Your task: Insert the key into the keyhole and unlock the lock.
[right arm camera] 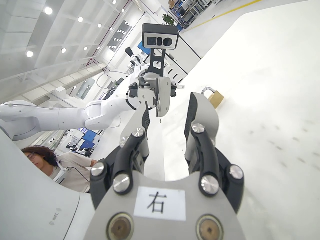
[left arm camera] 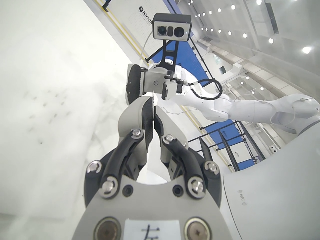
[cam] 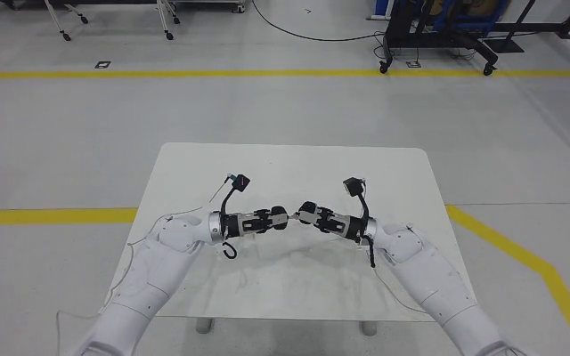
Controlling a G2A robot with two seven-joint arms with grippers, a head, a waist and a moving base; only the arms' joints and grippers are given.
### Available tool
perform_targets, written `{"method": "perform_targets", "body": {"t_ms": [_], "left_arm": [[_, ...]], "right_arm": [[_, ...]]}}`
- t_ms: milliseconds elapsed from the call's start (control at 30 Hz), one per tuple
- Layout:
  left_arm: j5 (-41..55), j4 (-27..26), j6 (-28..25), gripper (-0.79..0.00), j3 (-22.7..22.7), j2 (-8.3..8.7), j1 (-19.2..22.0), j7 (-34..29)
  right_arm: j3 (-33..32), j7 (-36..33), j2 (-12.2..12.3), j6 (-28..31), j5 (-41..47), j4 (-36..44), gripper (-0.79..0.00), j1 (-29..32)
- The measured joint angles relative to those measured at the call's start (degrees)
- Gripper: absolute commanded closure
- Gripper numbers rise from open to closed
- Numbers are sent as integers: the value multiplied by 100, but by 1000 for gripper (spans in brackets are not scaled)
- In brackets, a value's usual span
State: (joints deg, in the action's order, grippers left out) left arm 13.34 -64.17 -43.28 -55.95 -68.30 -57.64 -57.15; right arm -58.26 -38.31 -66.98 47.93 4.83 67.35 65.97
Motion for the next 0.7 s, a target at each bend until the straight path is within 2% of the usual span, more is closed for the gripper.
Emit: {"method": "perform_targets", "body": {"t_ms": [100, 233, 300, 367, 700], "left_arm": [[-64, 19, 23, 0, 46, -6, 36, 14], [-121, 53, 61, 0, 93, -10, 79, 14], [-167, 65, 71, 0, 125, -12, 101, 1], [-207, 76, 68, 0, 152, -14, 115, -2], [-160, 119, 33, 0, 186, -7, 138, 45]], "right_arm": [[-9, -65, 15, -79, -35, 54, -277, 16], [45, -122, 12, -164, -36, 118, -200, 25], [79, -134, 5, -184, -24, 129, -129, 15], [113, -128, -3, -218, -49, 121, 0, -6], [209, -51, -33, -294, -151, 97, 0, -76]]}}
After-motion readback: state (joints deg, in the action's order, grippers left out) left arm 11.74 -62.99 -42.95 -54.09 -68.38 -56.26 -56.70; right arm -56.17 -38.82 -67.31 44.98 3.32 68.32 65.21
